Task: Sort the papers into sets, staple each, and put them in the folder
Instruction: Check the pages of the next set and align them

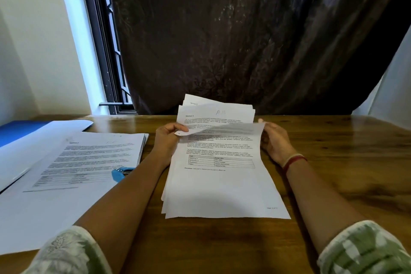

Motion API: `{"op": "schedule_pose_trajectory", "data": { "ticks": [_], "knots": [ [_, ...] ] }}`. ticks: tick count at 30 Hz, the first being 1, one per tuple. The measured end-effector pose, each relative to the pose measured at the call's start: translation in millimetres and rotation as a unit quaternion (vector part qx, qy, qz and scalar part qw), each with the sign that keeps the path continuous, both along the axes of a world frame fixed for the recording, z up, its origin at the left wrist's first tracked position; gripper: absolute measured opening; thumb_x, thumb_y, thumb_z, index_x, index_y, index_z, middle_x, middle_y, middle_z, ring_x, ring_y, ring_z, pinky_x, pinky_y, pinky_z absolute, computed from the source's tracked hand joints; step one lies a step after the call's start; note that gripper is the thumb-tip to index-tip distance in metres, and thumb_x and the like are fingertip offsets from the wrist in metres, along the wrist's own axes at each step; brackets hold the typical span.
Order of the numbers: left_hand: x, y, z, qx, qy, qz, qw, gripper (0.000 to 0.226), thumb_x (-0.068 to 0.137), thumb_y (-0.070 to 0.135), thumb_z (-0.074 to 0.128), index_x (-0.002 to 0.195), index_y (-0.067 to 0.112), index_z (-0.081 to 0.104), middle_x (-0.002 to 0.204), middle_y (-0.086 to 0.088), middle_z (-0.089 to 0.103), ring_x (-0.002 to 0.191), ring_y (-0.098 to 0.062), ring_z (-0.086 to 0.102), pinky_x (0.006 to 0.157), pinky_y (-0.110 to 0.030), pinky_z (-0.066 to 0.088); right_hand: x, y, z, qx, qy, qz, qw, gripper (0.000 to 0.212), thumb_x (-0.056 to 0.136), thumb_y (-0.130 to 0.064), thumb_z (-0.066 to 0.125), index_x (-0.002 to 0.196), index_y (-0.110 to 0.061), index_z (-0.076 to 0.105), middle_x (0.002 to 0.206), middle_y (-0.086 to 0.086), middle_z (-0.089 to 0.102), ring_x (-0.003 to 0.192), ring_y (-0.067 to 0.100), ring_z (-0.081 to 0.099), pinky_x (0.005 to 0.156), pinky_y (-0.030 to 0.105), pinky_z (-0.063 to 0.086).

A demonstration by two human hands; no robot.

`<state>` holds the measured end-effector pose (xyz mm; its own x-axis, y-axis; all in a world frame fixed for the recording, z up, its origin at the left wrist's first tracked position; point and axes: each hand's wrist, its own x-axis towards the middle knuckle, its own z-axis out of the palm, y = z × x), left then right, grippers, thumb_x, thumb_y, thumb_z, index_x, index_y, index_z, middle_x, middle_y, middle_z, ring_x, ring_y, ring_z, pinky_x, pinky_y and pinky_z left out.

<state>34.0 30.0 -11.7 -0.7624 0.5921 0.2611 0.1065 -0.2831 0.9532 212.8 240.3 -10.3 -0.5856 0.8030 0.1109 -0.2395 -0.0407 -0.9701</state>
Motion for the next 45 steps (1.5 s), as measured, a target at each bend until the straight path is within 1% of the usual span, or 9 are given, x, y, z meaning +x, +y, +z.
{"op": "schedule_pose_trajectory", "data": {
  "ticks": [4, 8, 20, 27, 31, 35, 38, 43, 45],
  "knots": [
    [1.4, -0.3, 1.9, -0.001, -0.015, -0.002, 1.0, 0.027, 0.092, -0.002, 0.053, 0.069, 0.01, 0.061, 0.1, -0.002, 0.067, 0.085, -0.026, 0.063, 0.058, -0.024, 0.054, -0.4, 4.5, -3.9, 0.029, -0.008, -0.031, 0.999, 0.034, 0.083, -0.013, 0.073, 0.114, -0.015, 0.06, 0.114, 0.009, 0.067, 0.106, 0.031, 0.064, 0.092, 0.047, 0.054],
    [-5.4, 2.6, 0.9, -0.014, -0.046, -0.001, 0.999, 0.051, 0.094, 0.007, 0.051, 0.048, 0.023, 0.068, 0.092, -0.009, 0.064, 0.087, -0.03, 0.059, 0.064, -0.028, 0.049, -2.2, -3.4, -2.0, 0.032, -0.036, 0.041, 0.998, 0.025, 0.091, -0.009, 0.062, 0.116, -0.009, 0.062, 0.104, 0.012, 0.071, 0.092, 0.03, 0.069, 0.078, 0.042, 0.058],
    [-11.9, 5.4, -3.4, -0.037, -0.066, -0.001, 0.997, 0.042, 0.091, 0.011, 0.054, 0.053, 0.022, 0.068, 0.091, -0.012, 0.064, 0.096, -0.037, 0.057, 0.067, -0.03, 0.049, -1.1, -7.0, -1.3, 0.026, -0.035, -0.036, 0.998, 0.007, 0.089, -0.004, 0.063, 0.084, -0.009, 0.063, 0.079, 0.006, 0.07, 0.062, 0.016, 0.067, 0.053, 0.026, 0.056],
    [-0.9, 2.0, 2.4, -0.023, -0.082, -0.006, 0.996, 0.015, 0.088, -0.002, 0.056, 0.079, 0.009, 0.061, 0.103, -0.015, 0.067, 0.087, -0.033, 0.063, 0.066, -0.034, 0.055, -2.0, -9.6, 0.6, 0.036, -0.026, -0.076, 0.996, 0.011, 0.091, -0.02, 0.065, 0.089, -0.009, 0.067, 0.085, 0.007, 0.071, 0.075, 0.025, 0.068, 0.067, 0.035, 0.058],
    [2.4, -0.2, 2.2, -0.038, -0.043, 0.005, 0.998, 0.026, 0.089, -0.008, 0.052, 0.097, 0.013, 0.067, 0.108, -0.01, 0.07, 0.095, -0.033, 0.067, 0.083, -0.047, 0.056, -2.3, -16.1, 5.1, 0.085, -0.032, -0.12, 0.989, 0.017, 0.093, -0.019, 0.063, 0.083, -0.006, 0.064, 0.074, 0.006, 0.068, 0.065, 0.022, 0.065, 0.053, 0.026, 0.052],
    [-0.3, -0.2, 1.9, -0.054, -0.043, 0.028, 0.997, 0.027, 0.09, -0.007, 0.051, 0.108, 0.008, 0.065, 0.112, -0.008, 0.069, 0.095, -0.032, 0.067, 0.081, -0.045, 0.057, 0.6, -19.9, 12.9, 0.065, 0.0, -0.184, 0.981, 0.016, 0.097, -0.02, 0.056, 0.091, -0.006, 0.061, 0.079, 0.002, 0.066, 0.064, 0.009, 0.063, 0.044, 0.012, 0.046],
    [-0.2, -1.0, 2.0, -0.057, -0.046, 0.038, 0.997, 0.026, 0.091, -0.006, 0.05, 0.107, 0.009, 0.064, 0.11, -0.008, 0.068, 0.092, -0.03, 0.067, 0.075, -0.04, 0.057, 7.6, -10.6, 15.9, 0.072, -0.057, -0.213, 0.973, 0.015, 0.101, -0.017, 0.047, 0.106, -0.006, 0.057, 0.094, 0.001, 0.061, 0.069, 0.003, 0.055, 0.048, 0.012, 0.041],
    [2.8, -2.6, 4.4, -0.062, -0.046, 0.038, 0.996, 0.022, 0.091, -0.006, 0.05, 0.099, 0.01, 0.065, 0.107, -0.008, 0.068, 0.089, -0.029, 0.066, 0.068, -0.036, 0.056, 29.2, -7.4, 31.9, 0.064, -0.264, 0.0, 0.962, 0.019, 0.087, 0.001, 0.063, 0.1, -0.013, 0.061, 0.105, 0.005, 0.066, 0.091, 0.025, 0.063, 0.078, 0.039, 0.053],
    [1.8, -4.5, 0.5, -0.077, -0.045, 0.053, 0.995, 0.017, 0.091, -0.003, 0.051, 0.097, 0.009, 0.063, 0.102, -0.01, 0.067, 0.085, -0.028, 0.066, 0.064, -0.033, 0.054, 35.4, -4.9, 33.4, 0.097, -0.29, -0.053, 0.951, 0.017, 0.087, -0.001, 0.065, 0.101, -0.01, 0.062, 0.107, 0.007, 0.065, 0.094, 0.026, 0.061, 0.079, 0.038, 0.052]
  ]
}}
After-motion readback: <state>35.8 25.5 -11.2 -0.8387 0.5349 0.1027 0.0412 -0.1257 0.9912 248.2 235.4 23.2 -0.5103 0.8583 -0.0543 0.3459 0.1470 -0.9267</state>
